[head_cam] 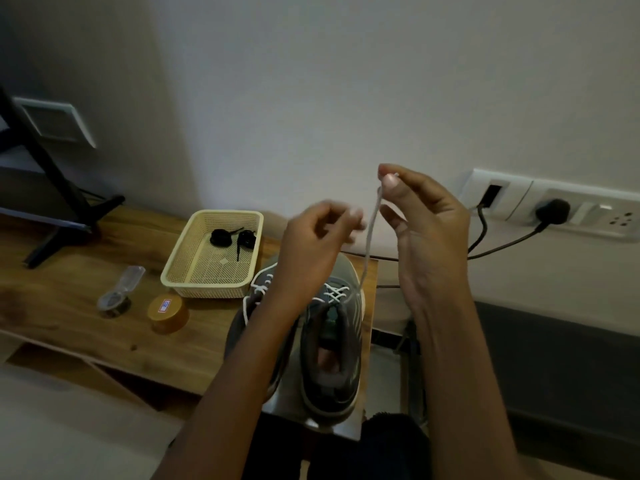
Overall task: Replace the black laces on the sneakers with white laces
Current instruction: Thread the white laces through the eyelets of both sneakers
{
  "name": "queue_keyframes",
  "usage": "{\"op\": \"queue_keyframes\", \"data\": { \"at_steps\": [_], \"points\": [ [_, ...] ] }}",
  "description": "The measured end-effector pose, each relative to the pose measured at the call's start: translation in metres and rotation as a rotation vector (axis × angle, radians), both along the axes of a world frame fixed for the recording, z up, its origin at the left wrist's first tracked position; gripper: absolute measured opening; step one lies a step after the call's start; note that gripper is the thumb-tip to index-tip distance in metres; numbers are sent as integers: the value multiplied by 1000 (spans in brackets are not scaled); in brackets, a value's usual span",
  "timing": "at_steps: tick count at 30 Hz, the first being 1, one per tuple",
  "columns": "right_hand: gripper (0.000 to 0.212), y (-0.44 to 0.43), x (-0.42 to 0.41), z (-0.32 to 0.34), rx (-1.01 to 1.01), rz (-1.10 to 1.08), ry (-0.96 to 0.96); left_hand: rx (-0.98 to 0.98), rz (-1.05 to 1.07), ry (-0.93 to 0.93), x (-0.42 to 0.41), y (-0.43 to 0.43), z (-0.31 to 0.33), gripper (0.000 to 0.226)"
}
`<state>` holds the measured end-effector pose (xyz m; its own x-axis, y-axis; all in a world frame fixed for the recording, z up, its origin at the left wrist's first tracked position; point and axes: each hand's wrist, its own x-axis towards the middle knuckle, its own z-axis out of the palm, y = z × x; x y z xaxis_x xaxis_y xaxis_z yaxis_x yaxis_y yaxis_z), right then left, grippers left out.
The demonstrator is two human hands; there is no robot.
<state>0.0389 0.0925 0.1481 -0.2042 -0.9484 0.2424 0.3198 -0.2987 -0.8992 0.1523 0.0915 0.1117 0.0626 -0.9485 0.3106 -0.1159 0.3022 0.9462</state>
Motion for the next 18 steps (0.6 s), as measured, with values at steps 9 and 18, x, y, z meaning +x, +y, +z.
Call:
{"op": "queue_keyframes", "data": {
  "at_steps": [9, 18],
  "points": [
    [21, -26, 3, -77, 194, -130, 626, 552, 60, -755, 24, 3, -91, 26],
    [11, -30, 17, -136, 385, 23, 859, 481, 115, -1009, 20, -3, -98, 27]
  ]
}}
